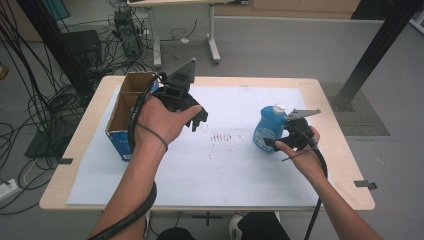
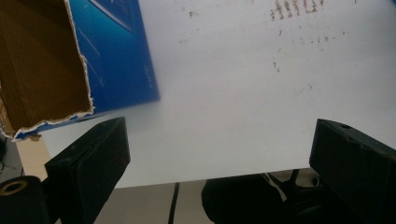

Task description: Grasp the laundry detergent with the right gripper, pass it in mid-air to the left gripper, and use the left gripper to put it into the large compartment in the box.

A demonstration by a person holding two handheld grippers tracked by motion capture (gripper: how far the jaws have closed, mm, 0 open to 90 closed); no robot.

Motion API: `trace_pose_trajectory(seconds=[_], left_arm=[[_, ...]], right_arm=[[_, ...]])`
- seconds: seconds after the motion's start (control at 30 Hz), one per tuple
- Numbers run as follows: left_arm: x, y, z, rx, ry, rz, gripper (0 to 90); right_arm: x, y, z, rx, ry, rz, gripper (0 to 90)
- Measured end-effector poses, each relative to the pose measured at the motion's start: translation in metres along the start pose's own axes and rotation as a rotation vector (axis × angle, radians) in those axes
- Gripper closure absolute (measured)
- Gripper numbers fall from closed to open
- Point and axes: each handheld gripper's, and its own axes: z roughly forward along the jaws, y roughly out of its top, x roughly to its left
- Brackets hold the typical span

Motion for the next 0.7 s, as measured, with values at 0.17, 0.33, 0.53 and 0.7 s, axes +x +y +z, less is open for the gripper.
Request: trace_pose_trajectory(seconds=[0.17, 0.33, 0.53, 0.7], left_arm=[[0.0011, 0.0005, 0.0022, 0.005, 0.000, 0.000, 5.5], [0.0000, 0.0003, 0.0035, 0.006, -0.006, 0.003, 5.5], [0.0007, 0.0009, 0.0028, 0.003, -0.004, 0.001, 5.5], [0.0013, -0.0003, 0.0034, 0.007, -0.005, 0.001, 5.5]], right_arm=[[0.0012, -0.0023, 0.0045, -0.031, -0.010, -0.003, 2.8], [0.0020, -0.0043, 0.0074, -0.043, -0.029, 0.002, 2.5], [0.0040, -0.0038, 0.0087, -0.066, -0.043, -0.007, 2.5], [0.0060, -0.0022, 0.0084, -0.092, -0.055, -0.016, 2.3]])
